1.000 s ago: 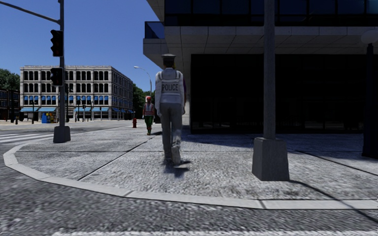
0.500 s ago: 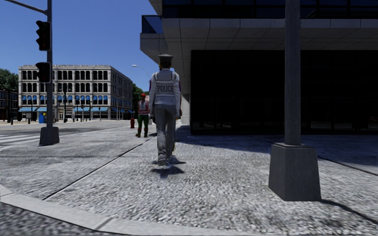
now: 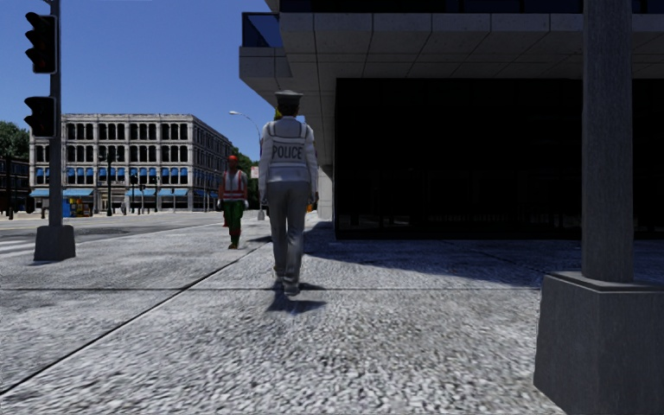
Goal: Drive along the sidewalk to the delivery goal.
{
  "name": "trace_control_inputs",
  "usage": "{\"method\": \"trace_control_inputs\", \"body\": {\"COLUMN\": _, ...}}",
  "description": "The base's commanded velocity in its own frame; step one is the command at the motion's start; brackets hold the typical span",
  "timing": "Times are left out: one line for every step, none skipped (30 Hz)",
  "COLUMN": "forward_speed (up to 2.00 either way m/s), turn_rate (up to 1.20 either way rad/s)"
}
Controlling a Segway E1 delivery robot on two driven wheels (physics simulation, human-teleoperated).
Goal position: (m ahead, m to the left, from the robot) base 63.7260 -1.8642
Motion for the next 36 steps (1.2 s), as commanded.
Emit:
{"method": "trace_control_inputs", "body": {"forward_speed": 1.35, "turn_rate": 0.00}}
{"method": "trace_control_inputs", "body": {"forward_speed": 1.35, "turn_rate": 0.00}}
{"method": "trace_control_inputs", "body": {"forward_speed": 1.35, "turn_rate": 0.00}}
{"method": "trace_control_inputs", "body": {"forward_speed": 1.27, "turn_rate": 0.00}}
{"method": "trace_control_inputs", "body": {"forward_speed": 1.19, "turn_rate": 0.00}}
{"method": "trace_control_inputs", "body": {"forward_speed": 1.19, "turn_rate": 0.00}}
{"method": "trace_control_inputs", "body": {"forward_speed": 1.16, "turn_rate": 0.00}}
{"method": "trace_control_inputs", "body": {"forward_speed": 1.15, "turn_rate": 0.00}}
{"method": "trace_control_inputs", "body": {"forward_speed": 1.15, "turn_rate": 0.00}}
{"method": "trace_control_inputs", "body": {"forward_speed": 1.15, "turn_rate": 0.00}}
{"method": "trace_control_inputs", "body": {"forward_speed": 1.14, "turn_rate": 0.00}}
{"method": "trace_control_inputs", "body": {"forward_speed": 1.14, "turn_rate": 0.00}}
{"method": "trace_control_inputs", "body": {"forward_speed": 1.17, "turn_rate": 0.00}}
{"method": "trace_control_inputs", "body": {"forward_speed": 1.17, "turn_rate": 0.00}}
{"method": "trace_control_inputs", "body": {"forward_speed": 1.23, "turn_rate": 0.00}}
{"method": "trace_control_inputs", "body": {"forward_speed": 1.28, "turn_rate": 0.00}}
{"method": "trace_control_inputs", "body": {"forward_speed": 1.28, "turn_rate": 0.00}}
{"method": "trace_control_inputs", "body": {"forward_speed": 1.29, "turn_rate": 0.00}}
{"method": "trace_control_inputs", "body": {"forward_speed": 1.29, "turn_rate": 0.00}}
{"method": "trace_control_inputs", "body": {"forward_speed": 1.29, "turn_rate": 0.00}}
{"method": "trace_control_inputs", "body": {"forward_speed": 1.29, "turn_rate": 0.00}}
{"method": "trace_control_inputs", "body": {"forward_speed": 1.29, "turn_rate": 0.00}}
{"method": "trace_control_inputs", "body": {"forward_speed": 1.29, "turn_rate": 0.00}}
{"method": "trace_control_inputs", "body": {"forward_speed": 1.29, "turn_rate": 0.00}}
{"method": "trace_control_inputs", "body": {"forward_speed": 1.29, "turn_rate": 0.00}}
{"method": "trace_control_inputs", "body": {"forward_speed": 1.29, "turn_rate": 0.00}}
{"method": "trace_control_inputs", "body": {"forward_speed": 1.29, "turn_rate": 0.00}}
{"method": "trace_control_inputs", "body": {"forward_speed": 1.29, "turn_rate": 0.00}}
{"method": "trace_control_inputs", "body": {"forward_speed": 1.29, "turn_rate": 0.00}}
{"method": "trace_control_inputs", "body": {"forward_speed": 1.30, "turn_rate": 0.00}}
{"method": "trace_control_inputs", "body": {"forward_speed": 1.30, "turn_rate": 0.00}}
{"method": "trace_control_inputs", "body": {"forward_speed": 1.30, "turn_rate": 0.00}}
{"method": "trace_control_inputs", "body": {"forward_speed": 1.30, "turn_rate": 0.00}}
{"method": "trace_control_inputs", "body": {"forward_speed": 1.30, "turn_rate": 0.00}}
{"method": "trace_control_inputs", "body": {"forward_speed": 1.30, "turn_rate": 0.00}}
{"method": "trace_control_inputs", "body": {"forward_speed": 1.30, "turn_rate": 0.00}}
